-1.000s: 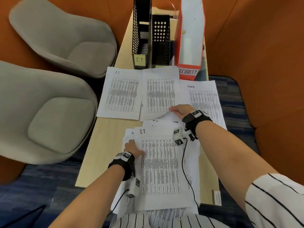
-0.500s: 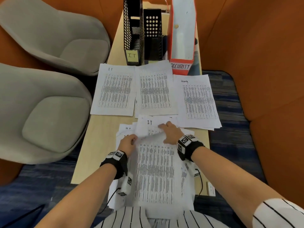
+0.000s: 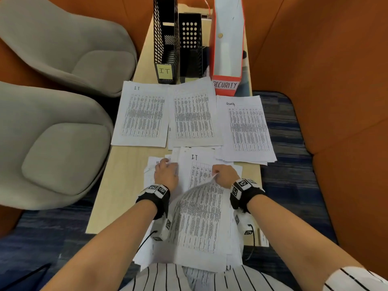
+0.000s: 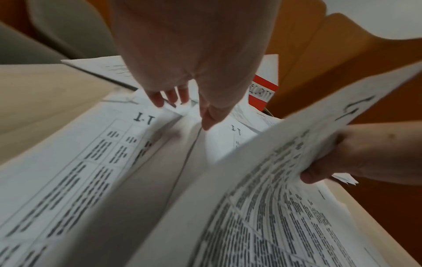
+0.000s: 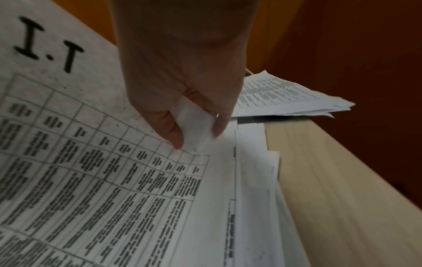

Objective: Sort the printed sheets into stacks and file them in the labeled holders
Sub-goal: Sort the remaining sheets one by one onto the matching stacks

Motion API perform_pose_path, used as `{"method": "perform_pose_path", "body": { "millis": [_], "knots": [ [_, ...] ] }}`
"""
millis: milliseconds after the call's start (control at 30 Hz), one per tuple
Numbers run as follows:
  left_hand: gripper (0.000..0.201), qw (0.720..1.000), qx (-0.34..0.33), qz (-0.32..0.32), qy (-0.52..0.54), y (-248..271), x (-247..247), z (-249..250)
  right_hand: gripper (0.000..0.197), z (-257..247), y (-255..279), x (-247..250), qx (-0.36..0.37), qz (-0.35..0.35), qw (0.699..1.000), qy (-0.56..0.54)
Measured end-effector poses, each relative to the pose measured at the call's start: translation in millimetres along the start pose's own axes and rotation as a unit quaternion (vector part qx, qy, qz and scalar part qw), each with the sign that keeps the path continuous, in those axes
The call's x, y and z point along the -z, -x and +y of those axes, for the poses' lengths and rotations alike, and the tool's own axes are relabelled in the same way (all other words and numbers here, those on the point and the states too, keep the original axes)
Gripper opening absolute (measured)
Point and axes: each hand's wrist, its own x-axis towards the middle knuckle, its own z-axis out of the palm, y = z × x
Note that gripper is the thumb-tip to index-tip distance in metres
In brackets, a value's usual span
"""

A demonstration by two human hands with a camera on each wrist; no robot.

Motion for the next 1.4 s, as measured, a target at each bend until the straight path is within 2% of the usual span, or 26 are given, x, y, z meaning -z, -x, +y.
{"method": "perform_pose_path", "body": {
  "millis": [67, 100, 167, 200, 267, 333, 400, 433, 533, 600, 667, 700, 733, 800, 933, 1000, 1067, 1100, 1200, 1300, 1400],
  "knots": [
    [0.020, 0.997, -0.018, -0.073, 0.016, -3.1, -1.0, 8.3, 0.029, 2.9, 0.1, -1.9, 0.005, 0.008, 1.000, -0.004],
    [0.024, 0.995, 0.000, -0.096, 0.039, -5.4, -1.8, 9.8, 0.029, 4.6, -0.9, -2.9, -0.003, 0.010, 1.000, -0.009],
    [0.041, 0.989, 0.052, -0.099, 0.100, -5.8, -1.2, 9.8, 0.016, 3.0, -0.4, -3.4, -0.024, 0.006, 0.999, -0.025],
    [0.041, 0.986, 0.061, -0.094, 0.124, -5.1, -2.1, 9.3, 0.008, 0.5, 0.7, -3.1, -0.024, -0.002, 0.999, -0.031],
    [0.021, 0.986, 0.028, -0.100, 0.129, -3.1, -1.9, 10.3, 0.015, -1.6, 1.6, -2.8, -0.020, -0.012, 1.000, -0.006],
    [0.019, 0.987, -0.017, -0.131, 0.091, 3.5, 2.6, 9.2, 0.022, -0.6, 0.7, 0.7, -0.020, 0.070, 0.997, 0.032],
    [0.026, 0.981, -0.043, -0.175, 0.073, 7.9, 5.8, 1.0, 0.014, 0.3, 0.7, 5.9, 0.016, 0.160, 0.987, 0.006],
    [0.028, 0.976, -0.054, -0.199, 0.069, 8.0, 5.7, -5.6, 0.009, 1.2, 1.0, 8.1, 0.036, 0.171, 0.984, -0.019],
    [0.035, 0.963, -0.048, -0.255, 0.076, 8.7, 8.3, -14.3, 0.019, -3.7, 1.5, 12.1, 0.043, 0.095, 0.993, -0.046],
    [0.038, 0.970, 0.006, -0.209, 0.127, 5.5, 8.3, -11.6, 0.023, -10.7, 2.1, 11.9, 0.028, 0.064, 0.997, -0.031],
    [0.049, 0.979, 0.055, -0.125, 0.154, 0.4, 7.8, -7.7, 0.045, -11.4, 0.2, 5.3, 0.022, 0.057, 0.998, -0.013],
    [0.052, 0.979, 0.068, -0.105, 0.159, -1.7, 7.1, -5.2, 0.049, -12.0, -0.2, 1.4, 0.030, 0.050, 0.998, 0.009],
    [0.051, 0.979, 0.077, -0.095, 0.164, -3.6, 6.9, -2.8, 0.041, -12.9, 0.1, -2.1, 0.035, 0.037, 0.998, 0.036],
    [0.042, 0.977, 0.087, -0.093, 0.173, -8.1, 5.6, -0.8, 0.019, -15.0, 2.0, -7.5, 0.035, 0.010, 0.995, 0.094],
    [0.049, 0.966, 0.094, -0.114, 0.211, -18.0, 4.2, -14.0, 0.031, -9.4, 0.2, -17.3, 0.006, 0.008, 0.996, 0.087],
    [0.043, 0.970, 0.081, -0.076, 0.216, -19.8, 5.8, -19.5, 0.035, -8.6, 0.5, -16.3, 0.008, 0.002, 0.997, 0.071],
    [0.042, 0.984, 0.039, -0.024, 0.173, -18.2, 10.7, -20.1, 0.031, -8.8, 1.4, -12.4, 0.011, -0.009, 0.999, 0.051],
    [0.047, 0.988, 0.010, -0.019, 0.155, -17.9, 11.8, -19.4, 0.026, -8.2, 1.4, -10.9, 0.012, -0.013, 0.999, 0.046],
    [0.054, 0.990, -0.024, -0.062, 0.124, -15.7, 12.0, -16.3, 0.018, -8.5, 3.2, -6.4, 0.009, -0.019, 0.999, 0.041],
    [0.059, 0.985, 0.021, -0.051, 0.163, -15.1, 12.1, -8.1, 0.019, -9.4, 2.9, -7.6, 0.002, -0.018, 0.999, 0.046],
    [0.052, 0.981, 0.041, -0.038, 0.185, -17.1, 13.6, -0.3, 0.021, -11.0, 4.1, -7.4, 0.003, -0.013, 0.999, 0.051]
  ]
}}
